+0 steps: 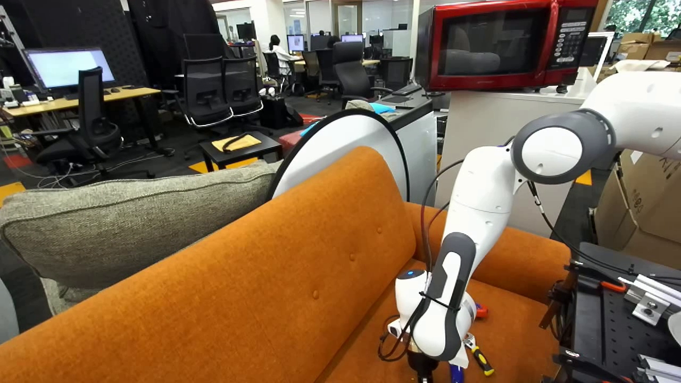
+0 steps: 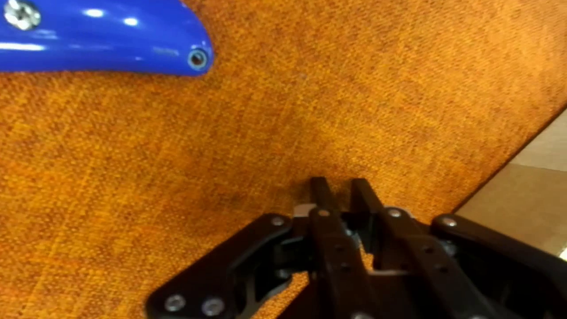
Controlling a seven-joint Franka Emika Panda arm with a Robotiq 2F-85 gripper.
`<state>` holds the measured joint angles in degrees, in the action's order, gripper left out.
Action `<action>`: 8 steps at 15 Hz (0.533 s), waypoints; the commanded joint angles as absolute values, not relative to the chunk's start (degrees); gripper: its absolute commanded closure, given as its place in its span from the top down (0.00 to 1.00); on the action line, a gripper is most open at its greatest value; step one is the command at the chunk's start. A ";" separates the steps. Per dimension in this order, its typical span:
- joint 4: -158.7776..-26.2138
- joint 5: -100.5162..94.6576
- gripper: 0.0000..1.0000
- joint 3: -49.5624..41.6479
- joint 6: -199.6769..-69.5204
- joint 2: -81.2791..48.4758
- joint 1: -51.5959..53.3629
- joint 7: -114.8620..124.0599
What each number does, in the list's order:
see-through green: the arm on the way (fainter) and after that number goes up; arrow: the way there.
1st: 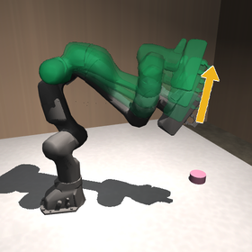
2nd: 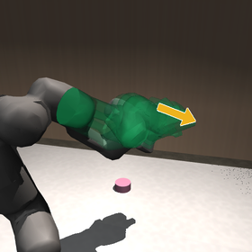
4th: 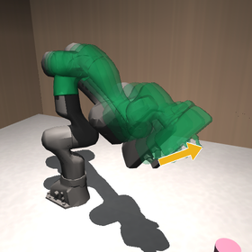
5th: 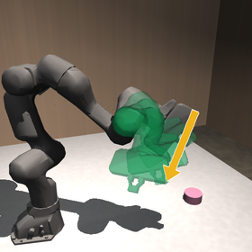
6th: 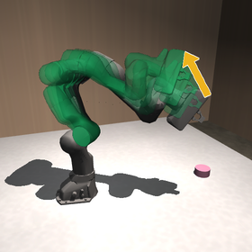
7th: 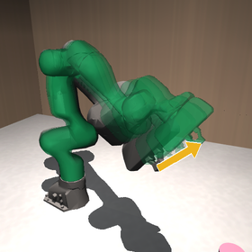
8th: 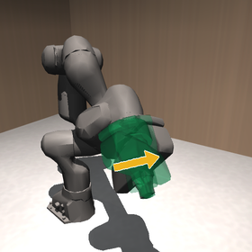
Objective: Put the yellow box and the brown stick object in the box
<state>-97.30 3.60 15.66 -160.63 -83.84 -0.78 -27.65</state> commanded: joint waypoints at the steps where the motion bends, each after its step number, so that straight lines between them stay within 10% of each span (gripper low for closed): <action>1: -97.46 4.57 0.04 16.90 -161.47 -83.84 -1.01 -28.03; 8: -102.76 -2.09 0.04 18.60 -169.48 -78.37 -7.91 -25.56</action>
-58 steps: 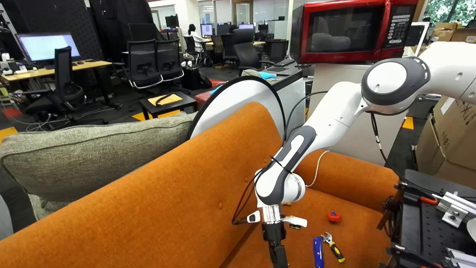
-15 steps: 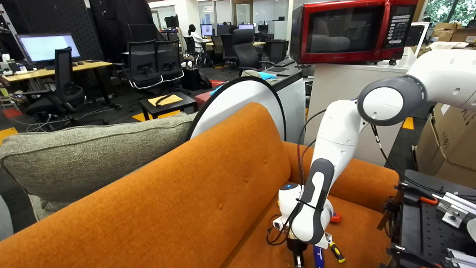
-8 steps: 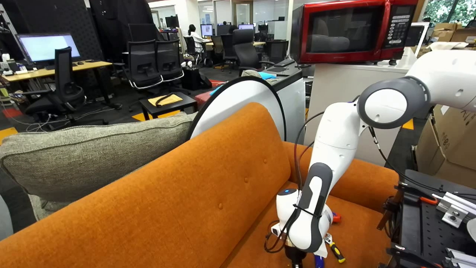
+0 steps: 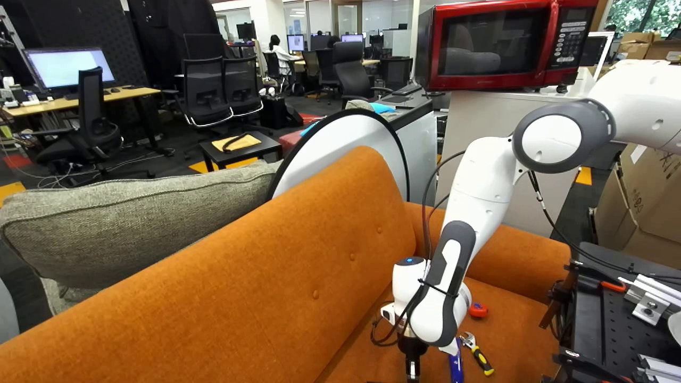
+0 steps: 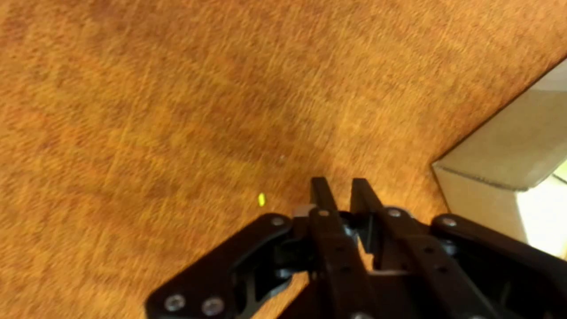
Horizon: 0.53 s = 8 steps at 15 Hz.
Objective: Put the yellow box and the brown stick object in the box
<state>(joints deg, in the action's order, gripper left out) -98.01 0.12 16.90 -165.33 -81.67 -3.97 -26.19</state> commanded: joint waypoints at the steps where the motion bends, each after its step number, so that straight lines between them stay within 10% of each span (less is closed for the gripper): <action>1: -103.95 -2.77 0.04 19.05 -170.73 -77.19 -8.98 -25.63; 8: -110.56 -8.33 0.04 30.20 -168.89 -73.92 -17.57 -29.62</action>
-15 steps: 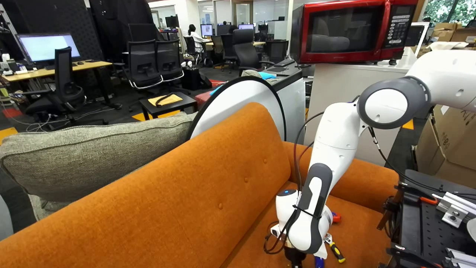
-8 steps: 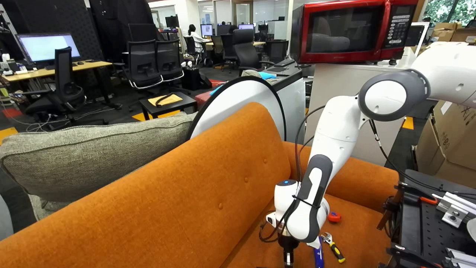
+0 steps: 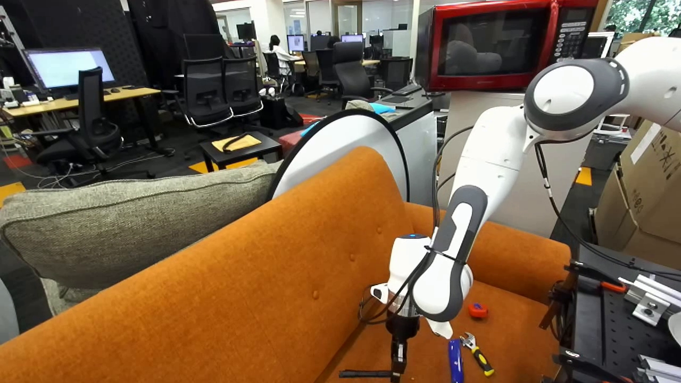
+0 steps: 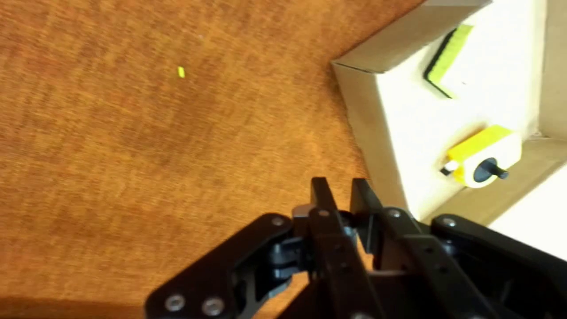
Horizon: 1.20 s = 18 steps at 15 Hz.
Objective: Put the yellow box and the brown stick object in the box
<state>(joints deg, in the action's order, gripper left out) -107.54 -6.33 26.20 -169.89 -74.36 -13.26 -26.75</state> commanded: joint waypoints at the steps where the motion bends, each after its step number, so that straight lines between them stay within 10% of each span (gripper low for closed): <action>1: -110.26 -8.92 0.04 31.52 -167.61 -74.59 -17.91 -30.36; 9: -102.53 -7.17 0.04 34.76 -149.81 -82.36 -15.81 -38.52; 10: -100.92 -6.64 0.37 34.91 -147.76 -83.44 -15.32 -39.58; 18: -94.33 -1.05 0.92 36.88 -139.86 -84.13 -12.12 -44.67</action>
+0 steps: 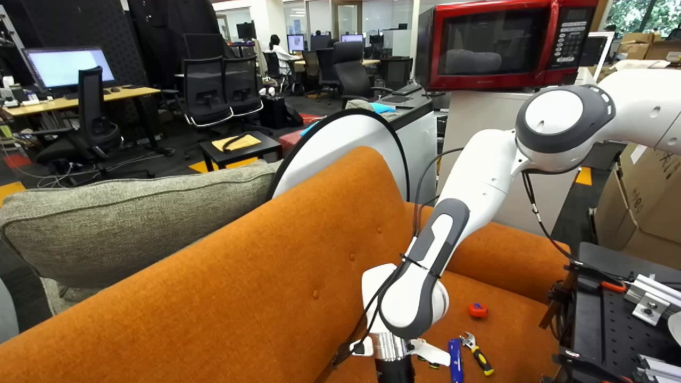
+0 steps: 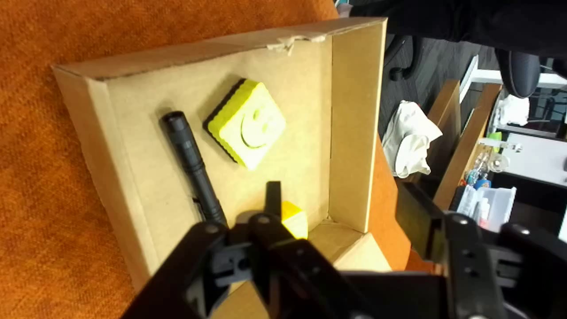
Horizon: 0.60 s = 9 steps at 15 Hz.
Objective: Put the yellow box and the brown stick object in the box
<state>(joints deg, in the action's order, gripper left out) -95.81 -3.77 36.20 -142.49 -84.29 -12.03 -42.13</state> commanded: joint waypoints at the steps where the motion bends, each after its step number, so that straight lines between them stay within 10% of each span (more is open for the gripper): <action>1: -93.86 -0.33 0.98 37.07 -139.99 -83.99 -12.06 -44.60; 9: -92.17 1.58 1.00 35.61 -141.84 -82.70 -10.46 -43.95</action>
<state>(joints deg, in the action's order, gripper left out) -92.50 -0.35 36.38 -142.04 -83.20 -11.43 -42.82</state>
